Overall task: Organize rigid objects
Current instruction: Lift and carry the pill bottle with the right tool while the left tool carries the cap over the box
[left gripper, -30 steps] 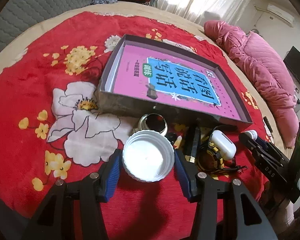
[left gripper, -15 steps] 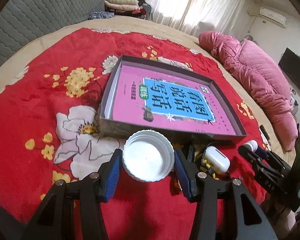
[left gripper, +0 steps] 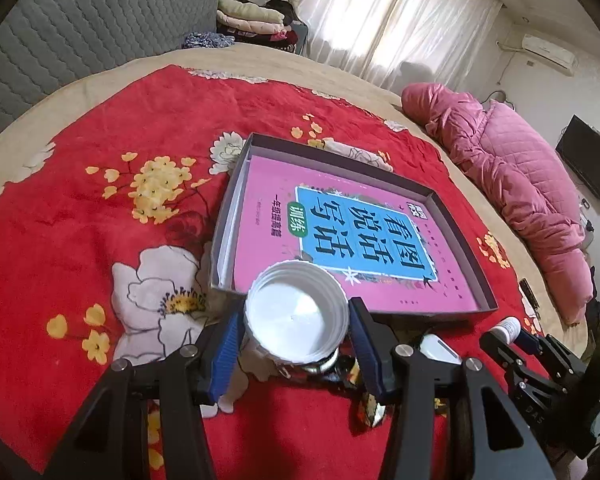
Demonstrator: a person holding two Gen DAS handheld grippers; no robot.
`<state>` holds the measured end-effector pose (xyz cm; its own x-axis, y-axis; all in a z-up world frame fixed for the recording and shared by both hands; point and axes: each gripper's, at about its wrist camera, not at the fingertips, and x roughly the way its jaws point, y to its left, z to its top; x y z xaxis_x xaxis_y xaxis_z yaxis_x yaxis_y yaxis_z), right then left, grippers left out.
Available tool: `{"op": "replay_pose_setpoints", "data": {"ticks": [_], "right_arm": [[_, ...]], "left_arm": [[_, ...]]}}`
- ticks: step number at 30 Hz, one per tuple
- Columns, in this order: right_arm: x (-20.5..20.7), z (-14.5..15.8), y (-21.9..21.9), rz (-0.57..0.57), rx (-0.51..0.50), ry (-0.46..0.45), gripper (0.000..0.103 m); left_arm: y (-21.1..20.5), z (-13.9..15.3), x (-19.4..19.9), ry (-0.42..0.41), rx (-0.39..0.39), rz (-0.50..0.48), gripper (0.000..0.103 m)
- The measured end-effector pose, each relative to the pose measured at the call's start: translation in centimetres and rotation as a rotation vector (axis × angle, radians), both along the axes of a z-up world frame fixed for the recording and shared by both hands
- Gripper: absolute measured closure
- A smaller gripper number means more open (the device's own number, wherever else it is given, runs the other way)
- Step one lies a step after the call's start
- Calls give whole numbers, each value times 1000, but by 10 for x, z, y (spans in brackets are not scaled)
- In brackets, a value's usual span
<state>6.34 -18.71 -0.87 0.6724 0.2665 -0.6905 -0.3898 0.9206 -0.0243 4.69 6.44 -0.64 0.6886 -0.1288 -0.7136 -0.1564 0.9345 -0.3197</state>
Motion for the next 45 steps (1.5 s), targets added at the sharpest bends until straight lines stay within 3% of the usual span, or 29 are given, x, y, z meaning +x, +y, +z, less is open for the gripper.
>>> {"op": "replay_pose_setpoints", "data": {"ticks": [10,18,36,45], "right_arm": [[13,11,5,-30,5,2,55],[21,10,6,-56,-15,18,56],[46,8,13,-88,-35,41,55],[64,0,29,-93,-52,102,55]], "left_arm": [[-6,-4,17,-11,39,-42,51],[-1,-7,30,-10,25,-50,51],[-7,-26,62,10,111,-87,51],[-13,-29,61,21,171,-122,51]]}}
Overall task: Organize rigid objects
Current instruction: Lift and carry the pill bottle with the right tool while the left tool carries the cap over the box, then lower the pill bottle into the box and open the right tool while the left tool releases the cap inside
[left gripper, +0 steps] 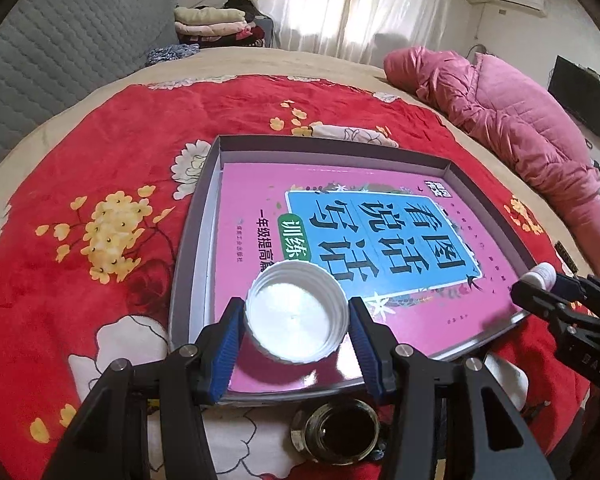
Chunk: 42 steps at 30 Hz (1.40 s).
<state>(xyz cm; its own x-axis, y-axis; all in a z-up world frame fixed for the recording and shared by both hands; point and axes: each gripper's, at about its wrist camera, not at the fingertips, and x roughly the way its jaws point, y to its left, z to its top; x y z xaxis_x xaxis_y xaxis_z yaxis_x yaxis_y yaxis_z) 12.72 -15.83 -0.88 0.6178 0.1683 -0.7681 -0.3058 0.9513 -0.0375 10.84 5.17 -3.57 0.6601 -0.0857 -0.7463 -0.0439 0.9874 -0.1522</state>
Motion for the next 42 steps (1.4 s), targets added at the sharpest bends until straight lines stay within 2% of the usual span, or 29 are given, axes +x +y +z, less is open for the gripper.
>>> {"op": "replay_pose_setpoints", "data": {"ticks": [6,23,42], "right_arm": [[11,-9,6,-16,-15,58,55],[33,-16,3,-85,-21,187,55],[32,-11,-3,-103,-72,192,55]], "left_arm": [[-5,-2,0,5,44,-17,51],[-1,0,0,14,17,-29,51],[-3,0,-2,16,21,-33,51]]}}
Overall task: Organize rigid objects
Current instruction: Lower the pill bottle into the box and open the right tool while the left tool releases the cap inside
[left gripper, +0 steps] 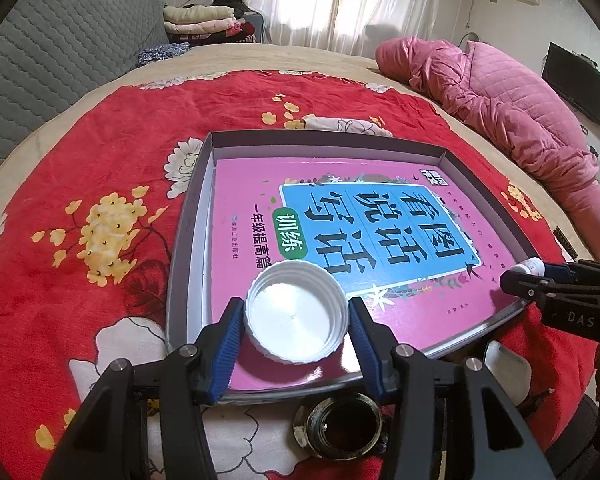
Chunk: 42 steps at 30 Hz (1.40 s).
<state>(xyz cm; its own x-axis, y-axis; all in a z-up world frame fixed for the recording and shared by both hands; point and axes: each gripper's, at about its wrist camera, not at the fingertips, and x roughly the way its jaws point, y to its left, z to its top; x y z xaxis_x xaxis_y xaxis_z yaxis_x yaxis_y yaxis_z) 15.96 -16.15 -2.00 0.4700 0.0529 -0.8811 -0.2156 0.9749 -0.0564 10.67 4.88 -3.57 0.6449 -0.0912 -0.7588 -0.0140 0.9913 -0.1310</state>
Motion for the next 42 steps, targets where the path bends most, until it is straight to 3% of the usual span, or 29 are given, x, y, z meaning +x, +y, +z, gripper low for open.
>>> {"op": "replay_pose_setpoints", "data": {"ticks": [28,42], "right_arm": [[-17,12,-7,-8,26,-42,46],[-19,13,-6,-5,29,-49,44]], "left_arm": [[-3,2,-1,-1,4,-13,51],[3,14,-3,-54,-8,-5,50]]}}
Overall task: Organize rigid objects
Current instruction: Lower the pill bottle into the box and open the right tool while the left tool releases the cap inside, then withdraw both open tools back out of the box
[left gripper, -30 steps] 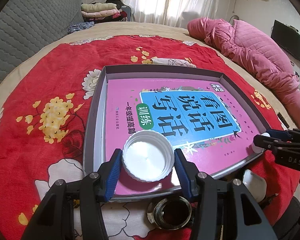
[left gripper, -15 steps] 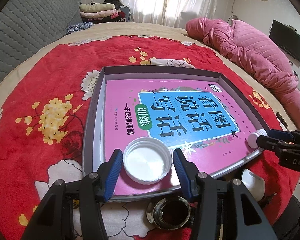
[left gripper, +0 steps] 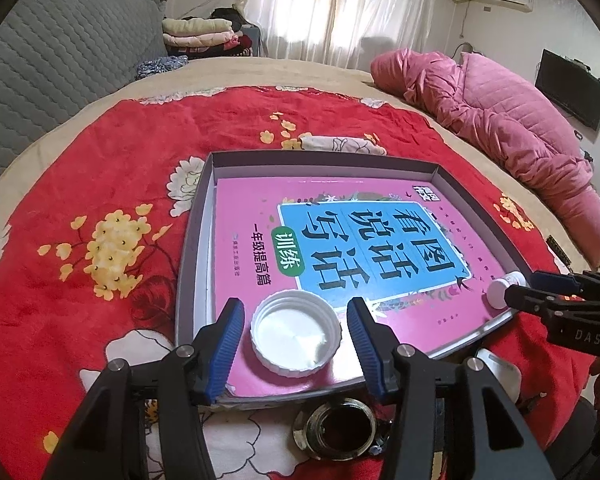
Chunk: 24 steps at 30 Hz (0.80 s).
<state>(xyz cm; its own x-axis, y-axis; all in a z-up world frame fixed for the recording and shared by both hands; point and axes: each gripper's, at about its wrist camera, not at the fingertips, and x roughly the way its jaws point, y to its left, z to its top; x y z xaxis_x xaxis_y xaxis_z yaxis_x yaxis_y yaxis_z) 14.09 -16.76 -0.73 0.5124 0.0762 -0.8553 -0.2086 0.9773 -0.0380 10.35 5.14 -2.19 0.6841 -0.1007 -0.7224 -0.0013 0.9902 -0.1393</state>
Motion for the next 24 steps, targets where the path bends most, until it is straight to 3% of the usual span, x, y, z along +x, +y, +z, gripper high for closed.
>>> {"op": "replay_pose_setpoints", "data": {"ticks": [24], "right_arm": [[-11,5,0,13,6,-40,39]], "left_arm": [[2,7,-4,-14,11,-7,49]]}}
